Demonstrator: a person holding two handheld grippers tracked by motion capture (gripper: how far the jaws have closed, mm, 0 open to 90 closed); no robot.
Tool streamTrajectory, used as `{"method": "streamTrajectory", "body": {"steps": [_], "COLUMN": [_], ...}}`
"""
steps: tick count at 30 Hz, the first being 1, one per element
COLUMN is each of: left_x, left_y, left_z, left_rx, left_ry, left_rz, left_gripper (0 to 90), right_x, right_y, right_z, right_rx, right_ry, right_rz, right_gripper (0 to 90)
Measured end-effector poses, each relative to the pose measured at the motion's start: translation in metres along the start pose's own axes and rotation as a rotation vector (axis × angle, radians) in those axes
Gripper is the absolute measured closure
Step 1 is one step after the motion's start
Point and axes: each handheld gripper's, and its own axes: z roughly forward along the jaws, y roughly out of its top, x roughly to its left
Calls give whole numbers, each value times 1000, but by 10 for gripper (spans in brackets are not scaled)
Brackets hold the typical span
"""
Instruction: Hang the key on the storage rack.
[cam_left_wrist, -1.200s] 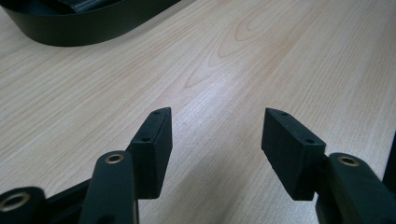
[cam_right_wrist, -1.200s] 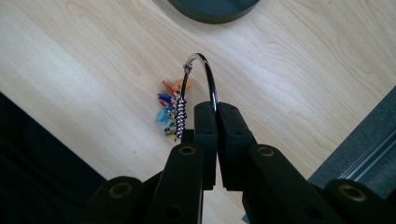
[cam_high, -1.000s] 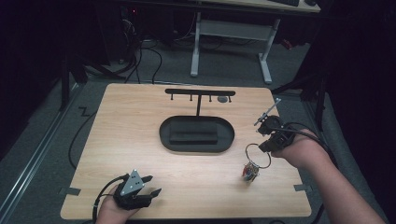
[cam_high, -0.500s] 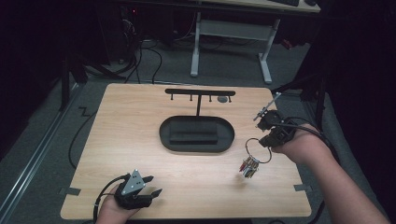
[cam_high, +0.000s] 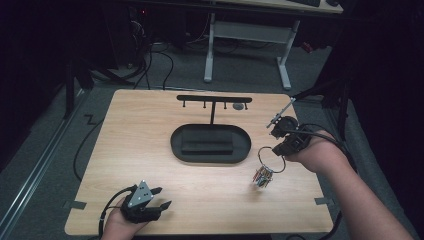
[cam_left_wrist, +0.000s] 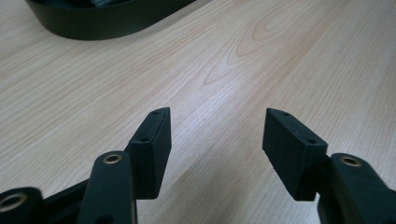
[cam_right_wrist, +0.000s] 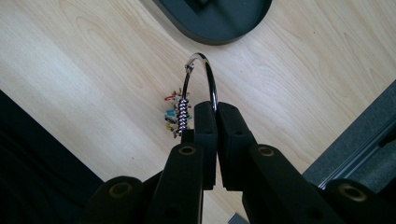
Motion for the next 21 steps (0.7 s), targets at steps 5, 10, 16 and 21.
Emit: {"method": "streamTrajectory", "body": {"steps": [5, 10, 16, 21], "left_x": [4, 6, 7, 8], "left_y": [-1, -5, -13, -18], "left_z": [-6, -10, -23, -31], "left_rx": [-22, -4, -11, -24], "left_ry": [24, 47, 89, 118], "left_rz": [-24, -16, -35, -54], "left_gripper": [418, 414, 396, 393], "right_x": [0, 1, 1, -2], "right_y": [4, 11, 18, 22], "right_z": [3, 7, 7, 4], "right_rx": [-1, 6, 1, -12], "right_ry": [9, 9, 2, 3], "right_rz": [10, -14, -35, -44], "right_gripper": [879, 879, 879, 880]}}
